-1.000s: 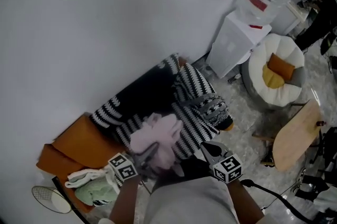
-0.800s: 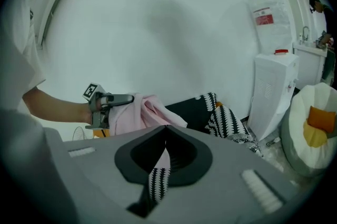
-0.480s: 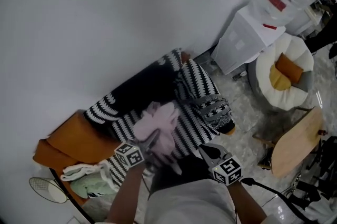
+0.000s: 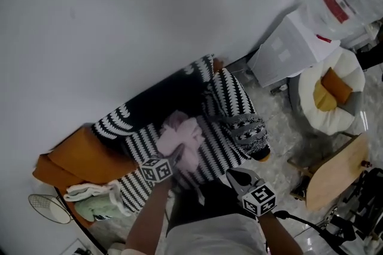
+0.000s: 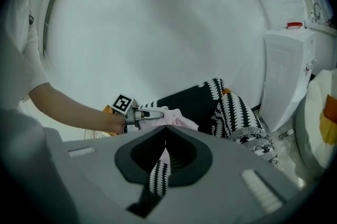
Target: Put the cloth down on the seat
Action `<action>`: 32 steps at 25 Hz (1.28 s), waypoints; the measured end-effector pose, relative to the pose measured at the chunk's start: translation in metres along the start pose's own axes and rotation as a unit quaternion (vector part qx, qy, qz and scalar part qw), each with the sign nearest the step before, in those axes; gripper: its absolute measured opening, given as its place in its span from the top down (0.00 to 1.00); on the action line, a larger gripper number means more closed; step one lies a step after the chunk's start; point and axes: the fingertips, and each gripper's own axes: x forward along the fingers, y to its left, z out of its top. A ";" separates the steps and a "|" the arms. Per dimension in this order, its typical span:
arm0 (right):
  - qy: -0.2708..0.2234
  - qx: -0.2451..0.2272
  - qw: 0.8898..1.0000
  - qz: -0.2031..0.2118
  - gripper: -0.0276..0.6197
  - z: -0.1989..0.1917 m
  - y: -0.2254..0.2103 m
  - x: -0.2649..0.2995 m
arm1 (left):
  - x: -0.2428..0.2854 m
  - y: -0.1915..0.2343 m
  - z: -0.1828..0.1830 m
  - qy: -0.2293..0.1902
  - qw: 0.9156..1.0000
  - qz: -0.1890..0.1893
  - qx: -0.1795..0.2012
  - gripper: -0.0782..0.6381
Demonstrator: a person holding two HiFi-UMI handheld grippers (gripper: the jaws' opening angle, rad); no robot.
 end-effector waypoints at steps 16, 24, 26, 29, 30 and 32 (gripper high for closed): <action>0.012 -0.009 0.999 0.033 0.95 0.016 -0.011 0.031 | -0.006 0.053 -0.023 0.035 0.990 0.120 -0.061 0.30; 0.015 -0.037 0.998 0.050 0.95 0.021 0.022 0.035 | -0.060 0.032 -0.014 -0.010 0.993 0.095 -0.071 0.38; 0.017 -0.044 0.997 0.053 0.95 0.019 0.034 0.037 | -0.077 0.024 -0.011 -0.025 0.994 0.086 -0.069 0.42; 0.020 -0.058 0.996 0.062 0.95 0.015 0.058 0.037 | -0.108 0.013 -0.013 -0.043 0.995 0.068 -0.063 0.50; 0.022 -0.064 0.996 0.066 0.95 0.013 0.068 0.037 | -0.119 0.009 -0.015 -0.048 0.995 0.062 -0.060 0.54; 0.023 -0.077 0.994 0.070 0.95 0.012 0.084 0.036 | -0.141 0.000 -0.018 -0.058 0.996 0.052 -0.052 0.60</action>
